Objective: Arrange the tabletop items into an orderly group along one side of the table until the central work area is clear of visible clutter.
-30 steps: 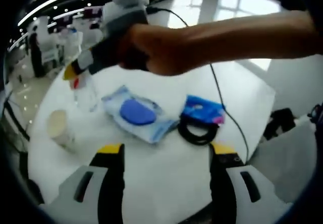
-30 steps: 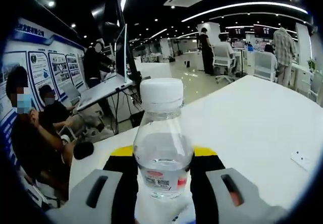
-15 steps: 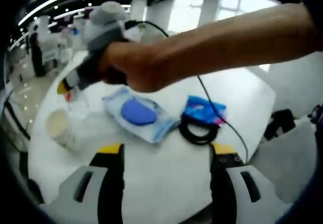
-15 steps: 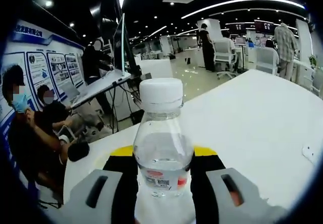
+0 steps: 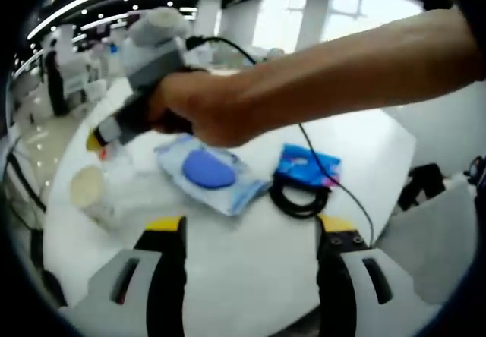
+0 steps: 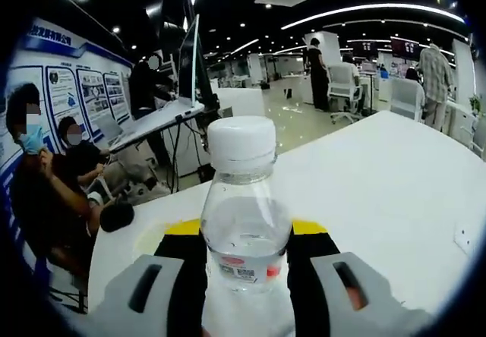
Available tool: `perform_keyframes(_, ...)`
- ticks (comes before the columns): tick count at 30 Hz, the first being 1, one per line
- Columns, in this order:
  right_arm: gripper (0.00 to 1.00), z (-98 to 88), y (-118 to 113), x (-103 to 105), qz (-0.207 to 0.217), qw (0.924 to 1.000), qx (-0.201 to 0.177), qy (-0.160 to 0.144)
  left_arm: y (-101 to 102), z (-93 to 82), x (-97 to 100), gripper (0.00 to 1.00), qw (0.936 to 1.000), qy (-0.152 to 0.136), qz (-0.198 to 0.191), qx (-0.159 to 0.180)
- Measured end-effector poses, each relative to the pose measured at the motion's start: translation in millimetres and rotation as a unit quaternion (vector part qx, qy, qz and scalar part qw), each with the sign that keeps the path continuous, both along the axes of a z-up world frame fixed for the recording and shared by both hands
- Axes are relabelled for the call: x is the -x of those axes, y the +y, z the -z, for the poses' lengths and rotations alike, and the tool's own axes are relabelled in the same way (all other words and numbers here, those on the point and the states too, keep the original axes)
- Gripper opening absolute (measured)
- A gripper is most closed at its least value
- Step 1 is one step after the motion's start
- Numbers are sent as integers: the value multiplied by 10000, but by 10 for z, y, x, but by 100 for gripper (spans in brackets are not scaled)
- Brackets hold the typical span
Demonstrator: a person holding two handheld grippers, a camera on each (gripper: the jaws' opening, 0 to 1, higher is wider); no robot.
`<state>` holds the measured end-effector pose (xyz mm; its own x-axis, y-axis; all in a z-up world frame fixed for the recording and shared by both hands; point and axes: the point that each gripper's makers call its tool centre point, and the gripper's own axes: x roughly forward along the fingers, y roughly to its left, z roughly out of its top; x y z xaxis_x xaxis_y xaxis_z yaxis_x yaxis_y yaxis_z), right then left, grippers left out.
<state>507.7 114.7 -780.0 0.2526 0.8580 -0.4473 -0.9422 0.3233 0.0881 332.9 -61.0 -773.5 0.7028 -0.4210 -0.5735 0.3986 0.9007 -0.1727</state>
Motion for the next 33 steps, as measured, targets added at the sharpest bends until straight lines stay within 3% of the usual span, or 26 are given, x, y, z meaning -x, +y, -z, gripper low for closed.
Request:
perform_keyframes(5, 40, 18, -13, 11, 11, 10000, 16, 19, -30, 4, 14, 66, 10000, -1, 77, -35)
perform_keyframes(8, 40, 29, -7, 62, -118, 9996, 224, -115, -40, 16, 17, 66, 9999, 4, 84, -75)
perform_keyframes(19, 41, -6, -27, 129, -42, 9999, 137, -4, -36, 15, 18, 66, 9999, -9, 85, -86)
perform_keyframes(27, 52, -59, -64, 76, 37, 9999, 106, 25, -52, -3, 24, 66, 9999, -23, 99, -78)
perform_keyframes(33, 65, -153, -244, 50, 64, 9998, 186, 21, -51, -1, 19, 66, 9999, -17, 96, -54)
